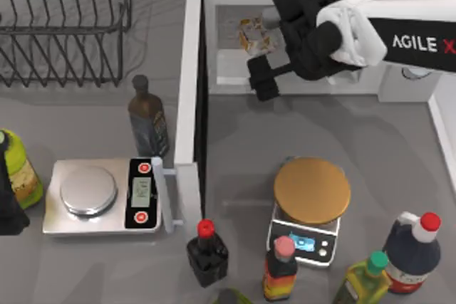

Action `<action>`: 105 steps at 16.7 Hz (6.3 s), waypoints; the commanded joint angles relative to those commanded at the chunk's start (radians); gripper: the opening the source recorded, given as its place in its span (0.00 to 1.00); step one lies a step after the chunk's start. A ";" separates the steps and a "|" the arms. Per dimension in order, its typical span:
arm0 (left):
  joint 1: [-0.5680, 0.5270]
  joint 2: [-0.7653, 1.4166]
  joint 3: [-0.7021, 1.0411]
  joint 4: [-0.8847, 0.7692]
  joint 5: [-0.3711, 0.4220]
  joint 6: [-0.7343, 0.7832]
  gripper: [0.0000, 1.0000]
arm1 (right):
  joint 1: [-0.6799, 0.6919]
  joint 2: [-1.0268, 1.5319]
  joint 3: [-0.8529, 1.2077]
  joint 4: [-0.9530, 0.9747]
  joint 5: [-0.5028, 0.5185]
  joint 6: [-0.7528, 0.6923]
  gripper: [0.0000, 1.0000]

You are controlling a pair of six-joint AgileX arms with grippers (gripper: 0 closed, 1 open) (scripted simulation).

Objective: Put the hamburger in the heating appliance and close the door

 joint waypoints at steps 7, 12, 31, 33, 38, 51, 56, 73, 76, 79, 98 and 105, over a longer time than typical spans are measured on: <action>0.000 0.000 0.000 0.000 0.000 0.000 1.00 | -0.157 -0.779 -0.582 0.144 -0.104 -0.029 1.00; 0.000 0.000 0.000 0.000 0.000 0.000 1.00 | -0.288 -1.450 -1.075 0.259 -0.190 -0.061 1.00; 0.000 0.000 0.000 0.000 0.000 0.000 0.77 | -0.477 -2.150 -1.715 0.409 -0.305 -0.116 1.00; 0.000 0.000 0.000 0.000 0.000 0.000 0.62 | -0.477 -2.150 -1.715 0.409 -0.305 -0.116 1.00; 0.000 0.000 0.000 0.000 0.000 0.000 0.25 | -0.477 -2.150 -1.715 0.409 -0.305 -0.116 1.00; 0.002 0.003 0.000 0.003 0.002 0.000 0.00 | -0.477 -2.150 -1.715 0.409 -0.305 -0.116 1.00; 0.102 0.108 -0.006 0.115 0.109 0.002 0.00 | -0.477 -2.150 -1.715 0.409 -0.305 -0.116 1.00; 0.137 0.175 -0.037 0.212 0.136 0.004 0.00 | -0.477 -2.150 -1.715 0.409 -0.305 -0.116 1.00; 0.037 0.101 -0.055 0.150 0.036 0.003 0.00 | -0.477 -2.150 -1.715 0.409 -0.305 -0.116 1.00; -0.027 0.049 -0.062 0.112 -0.027 0.002 0.00 | -0.477 -2.150 -1.715 0.409 -0.305 -0.116 1.00; -0.189 -0.109 0.036 -0.142 -0.189 -0.001 0.00 | -0.477 -2.150 -1.715 0.409 -0.305 -0.116 1.00; -0.321 0.192 0.250 -0.274 -0.256 -0.118 0.00 | -0.477 -2.150 -1.715 0.409 -0.305 -0.116 1.00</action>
